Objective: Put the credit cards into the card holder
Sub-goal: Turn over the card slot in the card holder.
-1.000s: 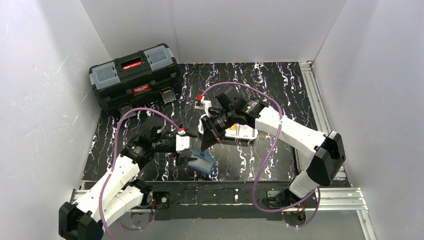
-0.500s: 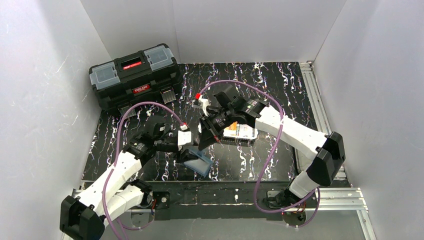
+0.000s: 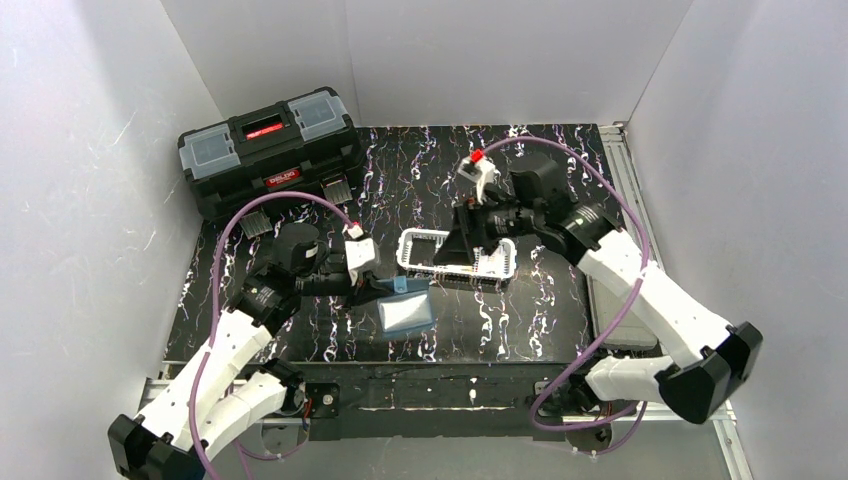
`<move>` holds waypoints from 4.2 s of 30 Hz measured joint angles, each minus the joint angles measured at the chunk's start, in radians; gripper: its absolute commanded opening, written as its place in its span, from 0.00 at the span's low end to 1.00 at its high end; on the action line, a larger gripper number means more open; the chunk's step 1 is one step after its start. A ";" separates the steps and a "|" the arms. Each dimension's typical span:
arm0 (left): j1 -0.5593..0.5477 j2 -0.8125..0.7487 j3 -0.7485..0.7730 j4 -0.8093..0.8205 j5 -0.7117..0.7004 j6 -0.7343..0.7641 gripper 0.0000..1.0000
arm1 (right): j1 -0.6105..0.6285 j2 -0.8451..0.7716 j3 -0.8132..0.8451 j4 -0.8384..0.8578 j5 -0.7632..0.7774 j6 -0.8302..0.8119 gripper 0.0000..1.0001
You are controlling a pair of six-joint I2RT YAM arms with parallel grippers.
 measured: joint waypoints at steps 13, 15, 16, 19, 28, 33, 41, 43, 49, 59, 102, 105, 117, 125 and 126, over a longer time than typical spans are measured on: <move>0.023 0.076 0.156 0.161 -0.179 -0.378 0.00 | -0.087 -0.180 -0.352 0.229 -0.100 0.165 0.78; 0.035 0.095 0.172 0.185 -0.181 -0.435 0.00 | -0.094 -0.189 -0.364 0.260 -0.111 0.185 0.76; 0.040 0.103 0.177 0.194 -0.181 -0.462 0.00 | -0.097 -0.191 -0.366 0.275 -0.115 0.192 0.76; 0.052 0.124 0.188 0.222 -0.180 -0.538 0.00 | -0.103 -0.192 -0.372 0.326 -0.121 0.219 0.73; 0.076 0.163 0.224 0.287 -0.172 -0.716 0.00 | -0.104 -0.193 -0.418 0.449 -0.115 0.291 0.67; 0.094 0.176 0.229 0.311 -0.163 -0.791 0.00 | -0.118 -0.194 -0.454 0.477 -0.103 0.315 0.65; 0.097 0.187 0.233 0.351 -0.150 -0.863 0.00 | -0.133 -0.184 -0.460 0.575 -0.097 0.379 0.59; 0.097 0.187 0.233 0.355 -0.148 -0.869 0.00 | -0.134 -0.164 -0.457 0.598 -0.101 0.389 0.58; 0.097 0.187 0.233 0.356 -0.142 -0.878 0.00 | -0.135 -0.099 -0.446 0.628 -0.109 0.412 0.56; 0.100 0.185 0.233 0.363 -0.138 -0.883 0.00 | -0.135 -0.088 -0.445 0.715 -0.126 0.476 0.55; 0.061 0.103 0.220 0.357 -0.181 -0.415 0.80 | 0.063 0.074 0.080 0.114 0.290 0.289 0.01; 0.032 0.068 0.226 0.360 -0.190 -0.353 0.81 | 0.106 0.149 0.191 -0.024 0.396 0.258 0.01; -0.174 0.048 0.097 0.344 -0.311 -0.209 0.82 | 0.188 0.287 0.391 -0.338 0.546 0.235 0.01; -0.251 0.089 0.083 0.359 -0.534 -0.088 0.79 | 0.215 0.312 0.433 -0.379 0.555 0.237 0.01; -0.254 0.091 0.083 0.361 -0.557 -0.086 0.78 | 0.219 0.318 0.433 -0.381 0.556 0.237 0.01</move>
